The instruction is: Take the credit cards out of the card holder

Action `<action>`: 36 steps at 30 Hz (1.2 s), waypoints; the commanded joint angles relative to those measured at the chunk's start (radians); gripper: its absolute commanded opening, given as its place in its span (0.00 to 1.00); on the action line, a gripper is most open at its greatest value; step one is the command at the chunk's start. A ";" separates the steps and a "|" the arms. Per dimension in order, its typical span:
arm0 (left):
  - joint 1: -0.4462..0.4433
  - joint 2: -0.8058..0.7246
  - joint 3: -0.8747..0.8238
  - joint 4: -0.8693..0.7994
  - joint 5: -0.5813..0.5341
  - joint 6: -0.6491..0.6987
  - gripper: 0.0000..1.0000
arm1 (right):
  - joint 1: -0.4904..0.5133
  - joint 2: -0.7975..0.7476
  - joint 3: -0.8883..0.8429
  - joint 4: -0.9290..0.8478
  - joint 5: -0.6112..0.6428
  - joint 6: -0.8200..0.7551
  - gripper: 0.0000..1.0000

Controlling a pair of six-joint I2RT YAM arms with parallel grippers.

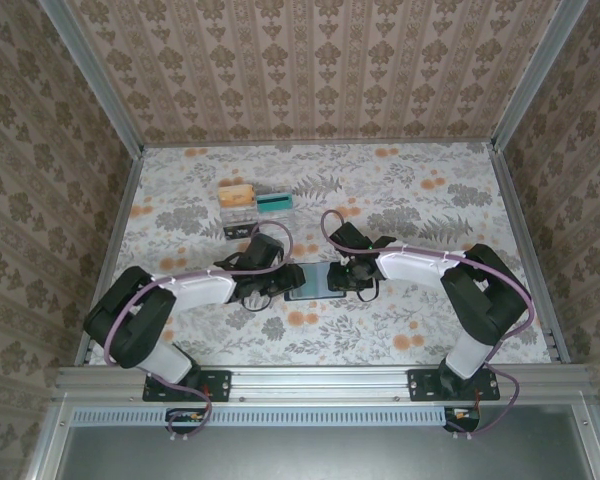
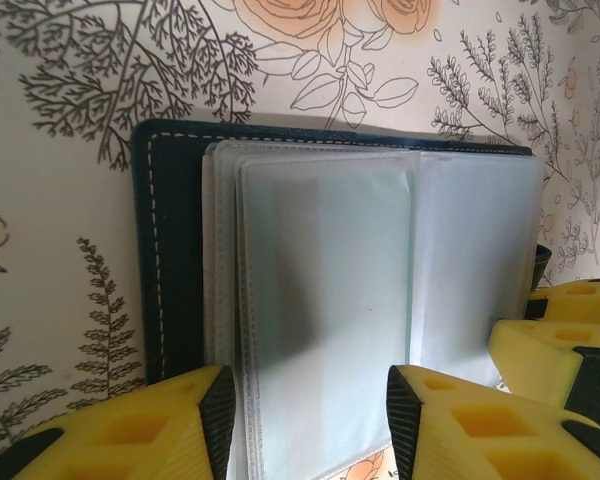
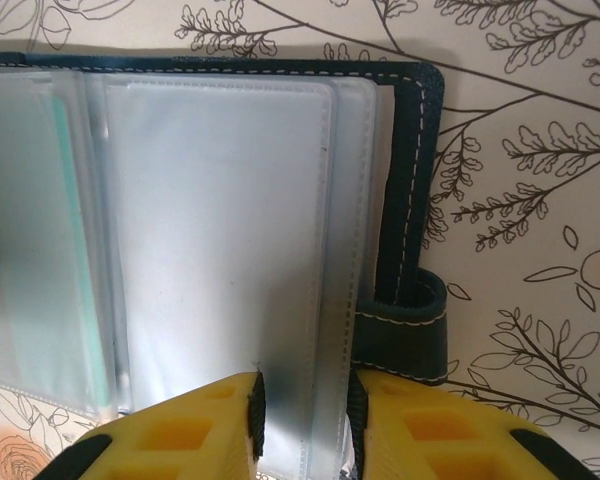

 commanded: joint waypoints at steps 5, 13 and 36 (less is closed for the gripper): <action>-0.014 0.030 0.031 0.023 0.026 -0.015 0.47 | -0.003 0.006 -0.021 -0.005 -0.024 -0.012 0.29; -0.027 0.034 0.045 0.093 0.062 -0.006 0.56 | -0.003 0.010 -0.024 0.000 -0.032 -0.012 0.29; -0.048 0.028 0.081 0.090 0.078 0.022 0.90 | -0.039 -0.070 -0.060 -0.011 0.004 0.018 0.48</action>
